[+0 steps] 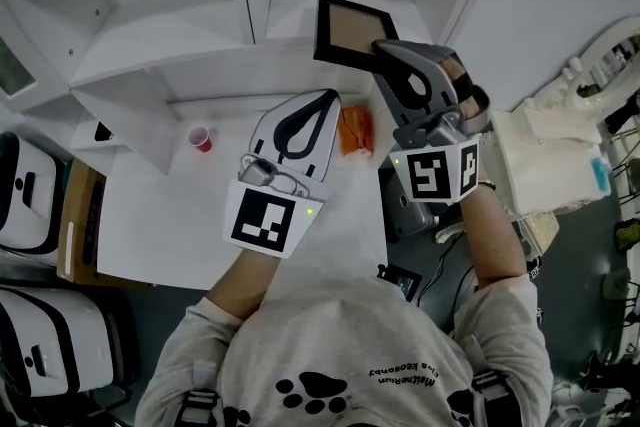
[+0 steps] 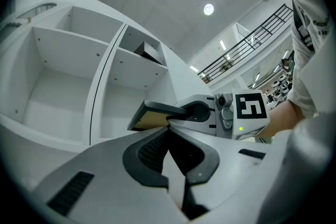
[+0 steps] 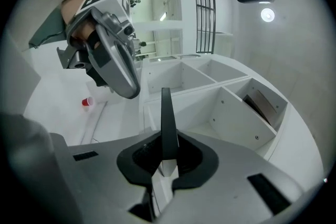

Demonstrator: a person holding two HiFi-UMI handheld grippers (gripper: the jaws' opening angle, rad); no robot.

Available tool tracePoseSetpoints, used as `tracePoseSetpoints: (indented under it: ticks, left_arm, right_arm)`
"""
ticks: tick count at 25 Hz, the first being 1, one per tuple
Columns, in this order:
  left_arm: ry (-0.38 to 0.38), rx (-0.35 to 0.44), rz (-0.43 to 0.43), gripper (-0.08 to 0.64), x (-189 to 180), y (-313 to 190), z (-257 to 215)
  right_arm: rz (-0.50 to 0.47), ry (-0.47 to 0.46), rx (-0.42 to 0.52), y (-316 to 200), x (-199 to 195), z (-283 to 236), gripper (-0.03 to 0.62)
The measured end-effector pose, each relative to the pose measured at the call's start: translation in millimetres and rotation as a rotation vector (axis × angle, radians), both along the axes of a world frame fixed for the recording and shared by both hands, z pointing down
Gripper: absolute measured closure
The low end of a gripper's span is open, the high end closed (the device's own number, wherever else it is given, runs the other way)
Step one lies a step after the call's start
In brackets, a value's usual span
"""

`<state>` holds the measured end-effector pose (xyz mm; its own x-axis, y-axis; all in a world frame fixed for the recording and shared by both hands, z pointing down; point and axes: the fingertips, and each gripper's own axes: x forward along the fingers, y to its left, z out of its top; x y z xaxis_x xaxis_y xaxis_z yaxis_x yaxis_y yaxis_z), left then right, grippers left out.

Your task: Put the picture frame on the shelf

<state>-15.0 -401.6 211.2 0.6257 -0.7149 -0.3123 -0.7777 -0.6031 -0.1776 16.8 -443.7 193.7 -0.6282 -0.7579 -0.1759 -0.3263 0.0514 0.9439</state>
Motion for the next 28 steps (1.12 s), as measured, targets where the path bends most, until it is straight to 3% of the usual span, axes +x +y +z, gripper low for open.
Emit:
tracePoseSetpoints:
  ticks: [12, 28]
  left_arm:
    - [-0.006, 0.025, 0.032, 0.541, 17.8, -11.4, -9.6]
    - [-0.042, 0.06, 0.036, 0.541, 35.3, -42.3, -21.5]
  right_arm:
    - [-0.055, 0.175, 0.028, -20.8, -2.7, 16.4, 0.534]
    - [-0.081, 0.193, 0.035, -41.7, -2.9, 18.1, 0.532]
